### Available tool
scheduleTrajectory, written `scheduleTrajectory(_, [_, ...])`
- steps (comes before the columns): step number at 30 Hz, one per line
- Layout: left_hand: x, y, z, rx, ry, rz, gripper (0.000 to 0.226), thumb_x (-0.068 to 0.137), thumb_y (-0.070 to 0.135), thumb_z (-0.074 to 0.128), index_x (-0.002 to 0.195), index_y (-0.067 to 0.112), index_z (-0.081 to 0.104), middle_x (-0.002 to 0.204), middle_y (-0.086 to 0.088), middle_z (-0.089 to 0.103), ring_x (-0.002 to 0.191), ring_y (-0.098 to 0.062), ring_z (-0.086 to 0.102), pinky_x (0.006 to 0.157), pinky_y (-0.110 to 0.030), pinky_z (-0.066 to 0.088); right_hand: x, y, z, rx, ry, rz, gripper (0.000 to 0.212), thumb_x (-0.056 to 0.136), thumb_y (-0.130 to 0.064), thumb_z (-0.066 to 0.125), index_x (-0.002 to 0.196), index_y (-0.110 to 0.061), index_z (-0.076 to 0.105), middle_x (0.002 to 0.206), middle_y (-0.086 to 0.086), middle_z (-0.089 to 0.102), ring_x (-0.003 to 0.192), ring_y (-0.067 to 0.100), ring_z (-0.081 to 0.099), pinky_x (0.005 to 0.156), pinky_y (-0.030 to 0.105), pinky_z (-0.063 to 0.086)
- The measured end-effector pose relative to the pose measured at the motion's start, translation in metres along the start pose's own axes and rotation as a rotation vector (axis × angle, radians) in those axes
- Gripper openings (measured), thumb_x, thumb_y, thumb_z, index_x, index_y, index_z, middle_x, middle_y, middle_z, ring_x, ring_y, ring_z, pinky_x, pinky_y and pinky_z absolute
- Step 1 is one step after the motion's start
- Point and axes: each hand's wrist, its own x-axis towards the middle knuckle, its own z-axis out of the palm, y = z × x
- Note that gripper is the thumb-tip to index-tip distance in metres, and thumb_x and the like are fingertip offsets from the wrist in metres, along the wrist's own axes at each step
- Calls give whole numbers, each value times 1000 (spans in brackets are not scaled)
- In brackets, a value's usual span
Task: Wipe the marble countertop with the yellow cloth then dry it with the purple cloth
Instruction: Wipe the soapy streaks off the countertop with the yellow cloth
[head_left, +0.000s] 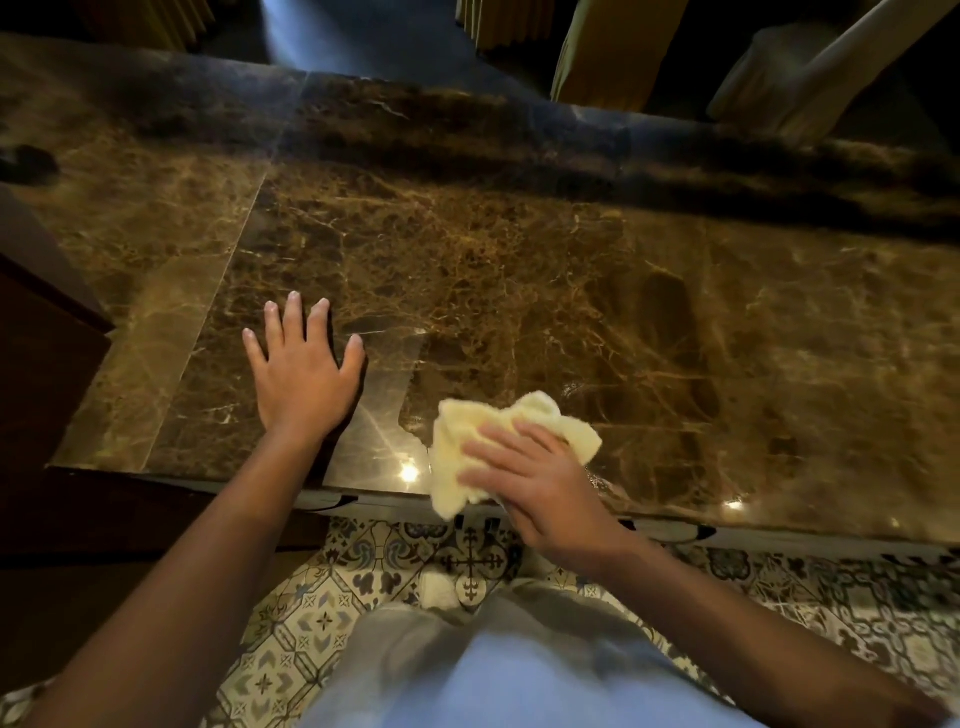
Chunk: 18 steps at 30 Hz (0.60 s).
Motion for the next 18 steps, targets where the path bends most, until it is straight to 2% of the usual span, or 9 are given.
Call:
scheduleTrajectory(3, [0, -1, 0, 0, -5, -3, 65, 103, 51, 39, 157, 16, 34, 170, -15, 22, 158, -35, 11, 124, -59, 5, -27, 16, -20, 5, 76, -9, 39, 85, -5, 62, 115, -23, 76, 135, -4, 68, 134, 18, 56, 110, 45, 41])
scheduleTrajectory(6, [0, -1, 0, 5, -7, 0, 65, 103, 51, 39, 157, 16, 33, 169, -15, 22, 158, -35, 11, 124, -59, 5, -40, 55, -60, -76, 281, 156, 34, 89, -8, 58, 115, -18, 77, 130, 5, 71, 122, 26, 63, 104, 46, 47])
scheduleTrajectory(9, [1, 0, 1, 13, -6, 3, 65, 103, 51, 39, 157, 16, 33, 169, -16, 23, 158, -36, 12, 124, -60, 6, -46, 107, -89, -167, 388, 428, 35, 94, -22, 53, 125, -22, 71, 135, 7, 67, 133, 32, 55, 110, 50, 39])
scheduleTrajectory(11, [1, 0, 1, 16, -13, 3, 65, 102, 51, 39, 157, 16, 33, 169, -16, 22, 158, -36, 11, 124, -60, 5, -44, 129, -88, -230, 371, 620, 39, 98, -34, 49, 133, -28, 65, 145, 4, 61, 146, 34, 38, 118, 58, 26])
scheduleTrajectory(13, [1, 0, 1, 16, -13, 0, 65, 102, 51, 39, 157, 15, 33, 169, -16, 22, 158, -36, 11, 124, -60, 5, -34, 135, -78, -261, 335, 753, 43, 100, -42, 43, 139, -33, 59, 156, 0, 50, 153, 32, 25, 121, 61, 12])
scheduleTrajectory(15, [1, 0, 1, 15, -14, -3, 65, 102, 51, 39, 157, 15, 33, 169, -16, 22, 158, -36, 11, 124, -61, 5, -19, 127, -70, -242, 312, 759, 45, 100, -43, 41, 141, -35, 56, 159, -2, 45, 155, 30, 23, 122, 60, 10])
scheduleTrajectory(18, [1, 0, 0, 23, -22, -2, 66, 102, 51, 38, 157, 15, 32, 170, -16, 21, 158, -36, 11, 124, -61, 5, -1, 99, -56, -194, 274, 639, 45, 97, -37, 43, 139, -33, 59, 157, -1, 48, 153, 29, 29, 122, 58, 15])
